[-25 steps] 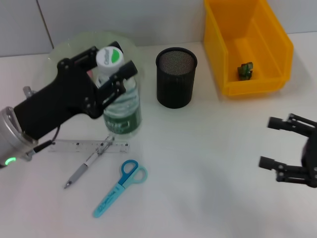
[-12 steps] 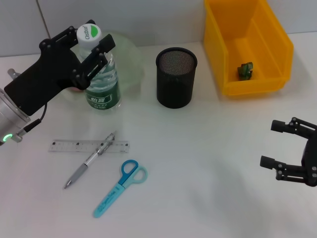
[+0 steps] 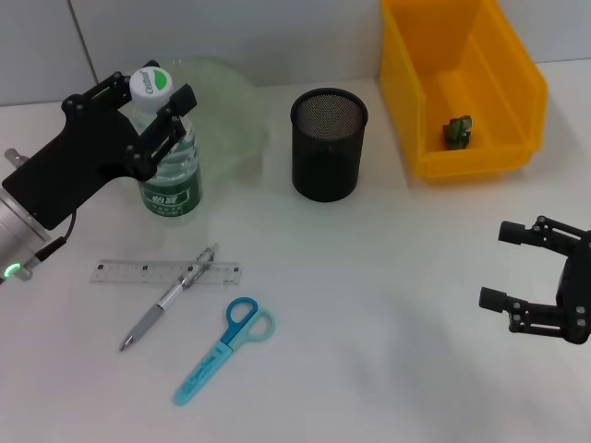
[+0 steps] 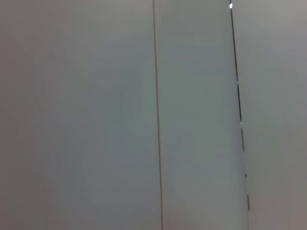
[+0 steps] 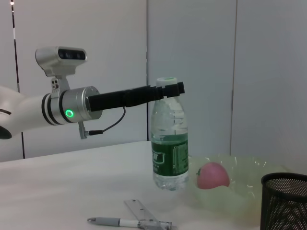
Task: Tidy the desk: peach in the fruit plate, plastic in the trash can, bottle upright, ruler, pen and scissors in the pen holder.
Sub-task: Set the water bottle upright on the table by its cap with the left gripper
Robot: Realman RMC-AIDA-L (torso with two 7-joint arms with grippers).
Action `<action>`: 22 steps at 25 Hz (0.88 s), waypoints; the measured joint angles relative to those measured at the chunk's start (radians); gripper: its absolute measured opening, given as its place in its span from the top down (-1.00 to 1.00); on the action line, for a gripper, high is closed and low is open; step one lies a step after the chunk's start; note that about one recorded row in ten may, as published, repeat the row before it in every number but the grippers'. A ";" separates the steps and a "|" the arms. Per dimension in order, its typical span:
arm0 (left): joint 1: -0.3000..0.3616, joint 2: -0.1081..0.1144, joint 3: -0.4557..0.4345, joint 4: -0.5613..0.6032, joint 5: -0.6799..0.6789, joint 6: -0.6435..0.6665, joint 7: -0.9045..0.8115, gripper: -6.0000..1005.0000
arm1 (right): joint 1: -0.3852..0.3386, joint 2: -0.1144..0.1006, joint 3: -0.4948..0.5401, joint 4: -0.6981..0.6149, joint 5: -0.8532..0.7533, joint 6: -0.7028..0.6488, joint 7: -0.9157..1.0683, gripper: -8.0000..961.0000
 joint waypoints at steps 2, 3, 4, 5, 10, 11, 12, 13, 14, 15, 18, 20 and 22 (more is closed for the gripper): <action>-0.005 -0.001 -0.004 -0.012 0.000 -0.013 0.006 0.11 | 0.000 0.000 0.003 0.000 0.000 -0.001 0.001 -0.74; -0.005 -0.001 -0.004 -0.012 0.000 -0.013 0.006 0.11 | 0.000 0.000 0.003 0.000 0.000 -0.001 0.001 -0.74; -0.006 -0.001 -0.004 -0.013 0.000 -0.019 0.007 0.11 | 0.000 0.000 0.004 0.000 0.000 -0.002 0.001 -0.74; -0.006 -0.002 -0.004 -0.013 0.000 -0.022 0.007 0.11 | 0.001 0.000 0.004 0.000 0.000 -0.003 0.002 -0.74; -0.009 -0.005 -0.005 -0.027 -0.001 -0.031 0.028 0.11 | 0.004 0.000 -0.001 0.000 0.000 -0.004 0.009 -0.74; -0.010 -0.005 -0.005 -0.029 -0.001 -0.035 0.030 0.11 | 0.005 0.000 -0.001 0.000 0.000 -0.005 0.009 -0.74; -0.011 -0.005 -0.005 -0.034 -0.001 -0.046 0.031 0.11 | 0.007 0.000 -0.002 0.001 0.000 -0.005 0.009 -0.74; -0.011 -0.005 -0.005 -0.034 -0.001 -0.046 0.031 0.11 | 0.007 0.000 -0.002 0.001 0.000 -0.005 0.009 -0.74; -0.011 -0.005 -0.005 -0.036 -0.001 -0.048 0.034 0.11 | 0.008 0.000 -0.002 0.001 0.000 -0.006 0.010 -0.74; -0.012 -0.005 -0.005 -0.038 -0.002 -0.049 0.037 0.11 | 0.009 0.000 -0.003 0.001 0.000 -0.006 0.010 -0.74; -0.012 -0.006 -0.005 -0.054 -0.008 -0.051 0.058 0.11 | 0.011 0.000 -0.005 0.001 0.000 -0.007 0.011 -0.74; -0.012 -0.006 -0.005 -0.060 -0.013 -0.051 0.065 0.11 | 0.012 0.000 -0.005 0.001 0.000 -0.007 0.011 -0.74; -0.012 -0.006 -0.005 -0.069 -0.021 -0.055 0.071 0.11 | 0.014 0.000 -0.006 0.001 0.000 -0.008 0.012 -0.74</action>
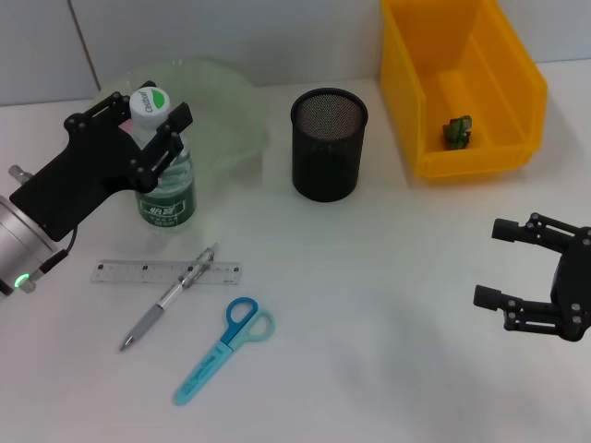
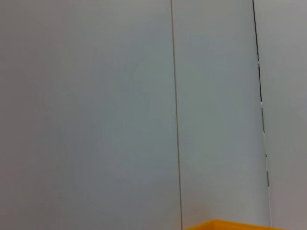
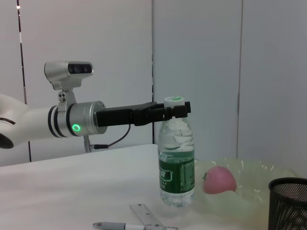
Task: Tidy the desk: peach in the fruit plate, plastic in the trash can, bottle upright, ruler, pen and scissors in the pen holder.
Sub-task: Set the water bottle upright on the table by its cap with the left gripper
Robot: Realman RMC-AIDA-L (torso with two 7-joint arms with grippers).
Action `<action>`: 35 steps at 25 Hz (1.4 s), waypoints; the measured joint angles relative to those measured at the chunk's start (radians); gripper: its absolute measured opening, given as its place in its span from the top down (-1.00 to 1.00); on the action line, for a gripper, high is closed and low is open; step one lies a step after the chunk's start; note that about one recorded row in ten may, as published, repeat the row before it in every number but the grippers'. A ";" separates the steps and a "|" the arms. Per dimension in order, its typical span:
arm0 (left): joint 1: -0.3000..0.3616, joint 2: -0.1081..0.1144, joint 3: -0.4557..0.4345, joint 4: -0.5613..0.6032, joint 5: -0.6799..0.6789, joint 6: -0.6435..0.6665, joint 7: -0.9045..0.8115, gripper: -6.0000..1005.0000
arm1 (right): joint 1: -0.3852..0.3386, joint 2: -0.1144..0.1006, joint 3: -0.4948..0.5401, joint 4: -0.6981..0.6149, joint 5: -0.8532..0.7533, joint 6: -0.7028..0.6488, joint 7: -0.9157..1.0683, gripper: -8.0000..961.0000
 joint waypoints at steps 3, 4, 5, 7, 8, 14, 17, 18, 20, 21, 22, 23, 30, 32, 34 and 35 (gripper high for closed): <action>0.000 0.000 0.000 -0.003 0.000 -0.003 0.000 0.11 | 0.002 0.000 0.000 0.000 0.000 -0.001 0.000 -0.74; 0.000 0.000 0.000 -0.004 0.000 -0.006 0.000 0.11 | 0.004 0.000 0.000 0.000 0.000 -0.001 0.000 -0.74; 0.000 0.000 0.000 -0.005 -0.001 -0.011 0.000 0.11 | 0.007 0.001 -0.001 0.000 0.000 -0.002 0.000 -0.74; 0.000 0.000 0.000 -0.006 -0.001 -0.014 0.000 0.11 | 0.008 0.001 -0.001 0.000 0.000 -0.002 0.000 -0.74; 0.001 0.000 0.000 -0.007 -0.001 -0.017 0.000 0.11 | 0.008 0.001 -0.002 0.000 0.000 -0.002 0.000 -0.74; 0.001 0.000 0.000 -0.021 -0.002 -0.023 0.006 0.11 | 0.010 0.001 -0.003 0.000 0.000 -0.004 0.004 -0.74; 0.000 0.000 0.000 -0.026 -0.002 -0.031 0.013 0.11 | 0.010 0.002 -0.004 0.000 0.000 -0.004 0.004 -0.74; 0.000 0.000 0.000 -0.027 -0.002 -0.034 0.013 0.11 | 0.011 0.002 -0.004 0.000 0.000 -0.004 0.004 -0.74; -0.001 0.000 0.000 -0.030 -0.004 -0.038 0.013 0.11 | 0.011 0.002 -0.004 0.000 0.000 -0.004 0.004 -0.74; -0.001 0.000 0.000 -0.030 -0.004 -0.038 0.013 0.11 | 0.011 0.002 -0.004 0.000 0.000 -0.004 0.004 -0.74; -0.001 0.000 0.000 -0.030 -0.004 -0.040 0.013 0.11 | 0.011 0.002 -0.004 0.000 0.000 -0.005 0.004 -0.74; -0.001 0.000 0.000 -0.031 -0.004 -0.042 0.013 0.11 | 0.011 0.002 -0.004 0.000 0.000 -0.005 0.004 -0.74; -0.001 0.000 0.000 -0.036 -0.004 -0.049 0.013 0.11 | 0.015 0.002 -0.015 0.000 0.000 -0.005 0.004 -0.74; -0.001 -0.001 0.000 -0.040 -0.005 -0.049 0.013 0.11 | 0.016 0.002 -0.016 0.000 0.000 -0.005 0.009 -0.74; -0.001 -0.001 0.000 -0.042 -0.005 -0.049 0.013 0.11 | 0.017 0.002 -0.016 0.000 0.000 -0.005 0.010 -0.74; -0.001 -0.001 0.000 -0.043 -0.005 -0.049 0.013 0.11 | 0.017 0.002 -0.016 0.000 0.000 -0.005 0.012 -0.74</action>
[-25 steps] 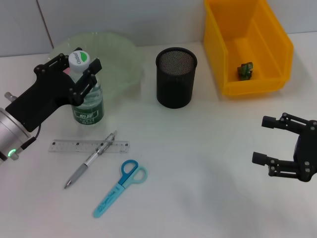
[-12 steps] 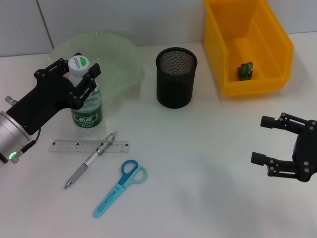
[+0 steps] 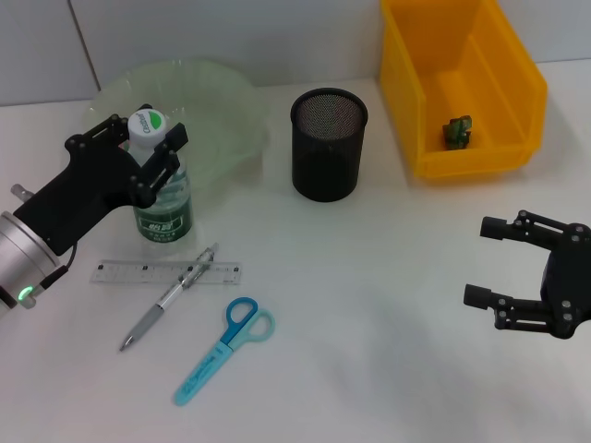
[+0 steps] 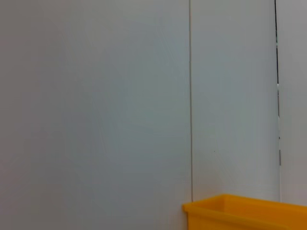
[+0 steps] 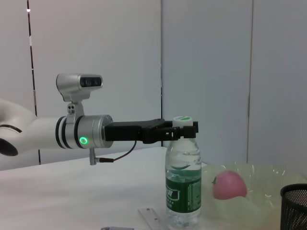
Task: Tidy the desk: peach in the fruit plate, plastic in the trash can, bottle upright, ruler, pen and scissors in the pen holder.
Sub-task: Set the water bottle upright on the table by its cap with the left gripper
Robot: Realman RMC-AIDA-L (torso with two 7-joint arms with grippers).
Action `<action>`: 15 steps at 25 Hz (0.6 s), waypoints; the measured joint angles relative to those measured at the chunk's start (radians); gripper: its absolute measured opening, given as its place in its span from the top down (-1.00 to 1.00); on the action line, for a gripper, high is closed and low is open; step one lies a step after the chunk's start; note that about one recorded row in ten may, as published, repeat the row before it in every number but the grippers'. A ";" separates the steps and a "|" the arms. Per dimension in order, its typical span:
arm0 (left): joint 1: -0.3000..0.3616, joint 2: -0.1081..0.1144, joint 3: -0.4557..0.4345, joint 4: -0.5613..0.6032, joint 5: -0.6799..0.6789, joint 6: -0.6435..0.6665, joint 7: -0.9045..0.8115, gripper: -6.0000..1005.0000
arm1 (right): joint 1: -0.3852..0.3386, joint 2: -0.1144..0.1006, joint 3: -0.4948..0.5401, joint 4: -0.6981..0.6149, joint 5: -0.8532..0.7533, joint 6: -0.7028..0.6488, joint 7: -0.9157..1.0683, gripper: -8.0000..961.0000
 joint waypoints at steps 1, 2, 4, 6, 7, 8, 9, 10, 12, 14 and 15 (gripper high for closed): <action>0.000 0.000 0.000 0.000 0.000 0.000 0.000 0.11 | 0.000 0.000 0.000 0.000 0.000 0.000 0.000 -0.74; 0.000 0.000 0.000 0.000 0.000 0.000 0.000 0.11 | 0.000 0.000 0.000 0.000 0.000 0.000 0.000 -0.74; 0.000 0.000 0.000 -0.001 0.000 -0.001 0.000 0.11 | 0.000 0.000 0.000 0.000 0.000 0.000 0.000 -0.74; 0.000 0.000 0.000 -0.002 0.000 -0.002 0.000 0.11 | 0.001 0.000 0.000 0.000 0.000 0.000 0.000 -0.74; 0.000 0.000 -0.001 -0.002 0.000 -0.003 0.000 0.11 | 0.001 0.000 0.000 0.000 0.000 0.000 0.000 -0.74; 0.000 0.000 -0.001 -0.002 0.000 -0.003 0.000 0.11 | 0.001 0.000 0.000 0.000 0.000 0.000 0.000 -0.74; 0.000 0.000 -0.001 -0.002 0.000 -0.003 0.000 0.11 | 0.001 0.000 0.000 0.000 0.000 0.000 0.001 -0.74; 0.000 0.000 -0.002 -0.002 0.000 -0.003 0.000 0.11 | 0.001 0.000 -0.004 0.000 0.000 0.000 0.001 -0.74; 0.000 0.000 -0.009 -0.002 0.000 -0.003 0.000 0.11 | 0.002 0.000 -0.010 0.000 0.000 0.000 0.001 -0.74; 0.000 0.000 -0.011 -0.002 -0.001 -0.003 0.000 0.11 | 0.002 0.000 -0.013 0.000 0.000 0.000 0.001 -0.74; 0.000 0.000 -0.012 -0.002 -0.001 -0.003 0.000 0.11 | 0.002 0.000 -0.014 0.000 0.000 0.000 0.001 -0.74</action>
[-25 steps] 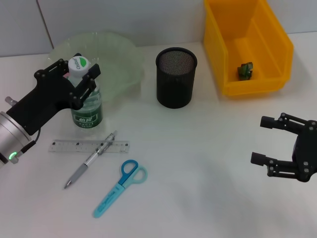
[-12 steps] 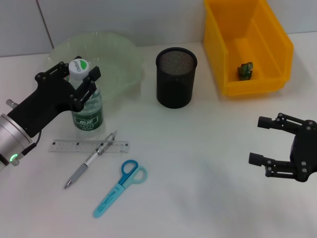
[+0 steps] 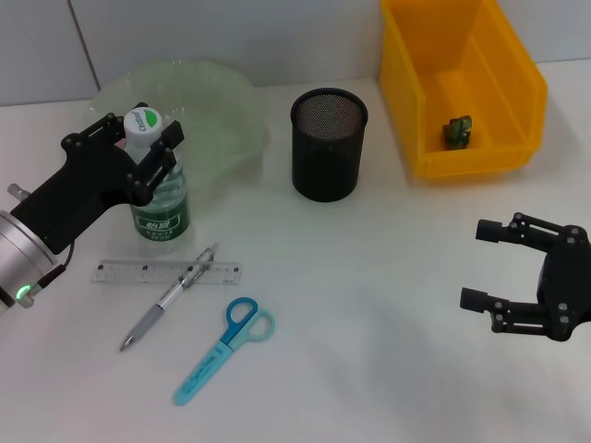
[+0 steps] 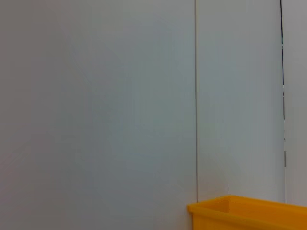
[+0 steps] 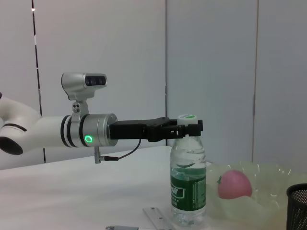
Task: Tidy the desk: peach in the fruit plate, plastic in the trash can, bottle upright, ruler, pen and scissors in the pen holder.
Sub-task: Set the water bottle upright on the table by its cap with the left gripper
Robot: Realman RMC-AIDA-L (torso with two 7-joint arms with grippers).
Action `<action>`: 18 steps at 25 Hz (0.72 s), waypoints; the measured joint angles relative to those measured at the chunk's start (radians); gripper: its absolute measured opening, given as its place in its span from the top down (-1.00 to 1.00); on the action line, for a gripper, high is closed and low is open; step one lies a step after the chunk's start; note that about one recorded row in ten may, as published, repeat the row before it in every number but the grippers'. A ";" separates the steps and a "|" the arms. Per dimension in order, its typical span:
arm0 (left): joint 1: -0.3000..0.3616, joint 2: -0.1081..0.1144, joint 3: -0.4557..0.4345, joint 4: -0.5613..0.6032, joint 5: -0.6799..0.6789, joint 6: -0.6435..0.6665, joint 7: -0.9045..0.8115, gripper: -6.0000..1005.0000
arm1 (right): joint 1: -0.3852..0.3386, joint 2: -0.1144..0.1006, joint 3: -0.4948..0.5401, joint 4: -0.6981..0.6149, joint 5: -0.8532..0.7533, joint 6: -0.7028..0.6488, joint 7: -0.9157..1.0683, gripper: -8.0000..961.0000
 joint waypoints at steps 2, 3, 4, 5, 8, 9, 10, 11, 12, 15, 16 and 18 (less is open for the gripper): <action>0.000 0.000 0.000 0.000 0.000 0.000 0.000 0.11 | 0.000 0.000 0.000 0.000 0.000 0.000 0.000 -0.74; 0.000 0.000 0.000 0.000 0.000 0.000 0.000 0.11 | 0.001 0.000 0.000 0.000 0.000 0.000 0.000 -0.74; 0.000 0.000 0.000 0.000 0.000 0.000 0.000 0.11 | 0.001 0.000 0.000 0.000 0.000 0.000 0.000 -0.74; 0.000 0.000 0.000 0.000 -0.001 -0.004 0.000 0.11 | 0.002 0.000 0.000 0.000 0.000 0.000 0.000 -0.74; 0.000 0.000 0.000 0.000 -0.001 -0.011 0.000 0.11 | 0.002 0.000 0.000 0.000 0.000 0.000 0.000 -0.74; 0.000 0.000 0.000 0.000 -0.001 -0.014 0.000 0.11 | 0.002 0.000 0.000 0.000 0.000 0.000 0.000 -0.74; 0.000 0.000 0.000 0.000 -0.001 -0.016 0.000 0.11 | 0.003 0.000 0.000 0.000 0.000 0.000 0.000 -0.74; 0.000 0.000 0.000 0.000 -0.001 -0.016 0.000 0.11 | 0.003 0.000 0.000 0.000 0.000 0.000 0.000 -0.74; 0.000 0.000 0.000 0.000 -0.001 -0.016 -0.001 0.11 | 0.004 0.000 0.000 0.000 0.000 0.000 0.000 -0.74; 0.000 0.000 0.000 0.000 -0.002 -0.016 -0.001 0.11 | 0.004 0.000 0.000 0.000 0.000 0.000 0.000 -0.74; 0.000 0.000 0.000 0.000 -0.002 -0.016 -0.001 0.11 | 0.004 0.000 0.000 0.000 0.000 0.000 0.000 -0.74; 0.000 0.000 0.000 0.000 -0.002 -0.017 -0.001 0.11 | 0.004 0.000 0.000 0.000 0.000 0.000 0.000 -0.74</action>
